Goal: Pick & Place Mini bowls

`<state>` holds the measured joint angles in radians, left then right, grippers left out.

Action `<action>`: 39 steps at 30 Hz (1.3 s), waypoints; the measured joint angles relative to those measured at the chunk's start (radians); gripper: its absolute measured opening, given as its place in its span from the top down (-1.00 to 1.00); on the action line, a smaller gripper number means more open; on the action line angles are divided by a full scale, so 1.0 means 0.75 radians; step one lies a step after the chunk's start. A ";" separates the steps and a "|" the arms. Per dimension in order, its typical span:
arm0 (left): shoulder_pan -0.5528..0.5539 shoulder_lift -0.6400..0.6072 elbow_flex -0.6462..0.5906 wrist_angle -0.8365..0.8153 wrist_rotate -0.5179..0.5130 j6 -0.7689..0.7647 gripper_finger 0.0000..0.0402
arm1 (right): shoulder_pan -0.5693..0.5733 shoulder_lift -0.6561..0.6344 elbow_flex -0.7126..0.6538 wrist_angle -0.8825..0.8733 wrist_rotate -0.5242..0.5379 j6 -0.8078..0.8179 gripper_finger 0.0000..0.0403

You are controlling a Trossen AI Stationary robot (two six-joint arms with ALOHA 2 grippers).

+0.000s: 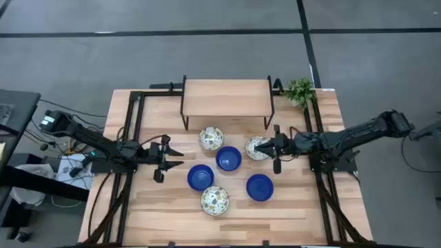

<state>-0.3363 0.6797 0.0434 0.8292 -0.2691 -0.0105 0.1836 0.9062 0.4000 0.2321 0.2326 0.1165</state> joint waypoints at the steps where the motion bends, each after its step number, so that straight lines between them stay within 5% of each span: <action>1: 0.000 0.009 0.022 -0.041 0.000 0.023 0.35 | 0.003 0.022 0.018 -0.037 0.005 0.012 1.00; 16: 0.033 0.226 0.320 -0.493 -0.111 0.228 0.35 | 0.008 0.111 0.069 -0.118 0.048 0.096 1.00; 39: 0.157 0.437 0.419 -0.519 -0.044 0.030 0.35 | 0.016 0.119 0.070 -0.238 0.142 0.253 0.98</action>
<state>-0.2182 1.0071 0.3575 0.4400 -0.3019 0.0123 0.1959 0.9954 0.4526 0.0536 0.3393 0.3063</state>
